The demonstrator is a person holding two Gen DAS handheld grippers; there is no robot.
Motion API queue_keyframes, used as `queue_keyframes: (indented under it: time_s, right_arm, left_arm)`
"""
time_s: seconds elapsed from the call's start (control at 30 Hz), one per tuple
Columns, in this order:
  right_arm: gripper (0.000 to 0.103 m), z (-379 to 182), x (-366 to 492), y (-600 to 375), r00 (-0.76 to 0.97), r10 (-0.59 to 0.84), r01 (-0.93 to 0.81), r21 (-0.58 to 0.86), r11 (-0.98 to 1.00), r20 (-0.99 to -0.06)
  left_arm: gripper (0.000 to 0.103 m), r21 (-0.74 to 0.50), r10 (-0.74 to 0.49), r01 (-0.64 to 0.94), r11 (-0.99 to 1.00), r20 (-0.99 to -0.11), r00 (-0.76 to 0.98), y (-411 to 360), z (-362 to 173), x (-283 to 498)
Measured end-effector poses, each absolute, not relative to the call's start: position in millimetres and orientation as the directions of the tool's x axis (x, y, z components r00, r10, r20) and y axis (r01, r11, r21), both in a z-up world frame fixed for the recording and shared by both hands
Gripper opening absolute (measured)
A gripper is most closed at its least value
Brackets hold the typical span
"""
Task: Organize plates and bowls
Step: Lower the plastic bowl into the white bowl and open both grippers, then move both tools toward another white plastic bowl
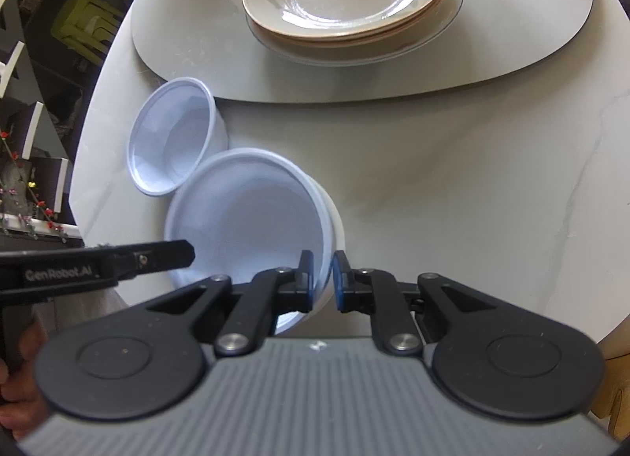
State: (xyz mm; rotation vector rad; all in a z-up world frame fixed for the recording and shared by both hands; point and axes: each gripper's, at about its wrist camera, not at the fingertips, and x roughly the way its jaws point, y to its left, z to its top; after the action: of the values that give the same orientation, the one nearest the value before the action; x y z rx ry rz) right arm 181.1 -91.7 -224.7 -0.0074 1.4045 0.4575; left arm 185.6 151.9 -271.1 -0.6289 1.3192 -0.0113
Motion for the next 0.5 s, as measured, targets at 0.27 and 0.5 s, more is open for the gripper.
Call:
queue_keyframes:
  time_s: [0.27, 0.5]
  right_arm:
    - [0.028, -196.4, 180.9, -98.1, 0.161, 0.347, -0.335, 0.279, 0.9, -0.924]
    - [0.028, -156.6, 182.3, -106.6, 0.237, 0.404, -0.357, 0.308, 0.882, -0.883]
  left_arm:
    - [0.035, -0.419, -0.299, -0.31, 0.854, -0.881, 0.366, 158.2, -229.2, 179.7]
    - [0.035, -0.415, -0.251, -0.286, 0.864, -0.846, 0.47, 158.1, -171.3, 167.1]
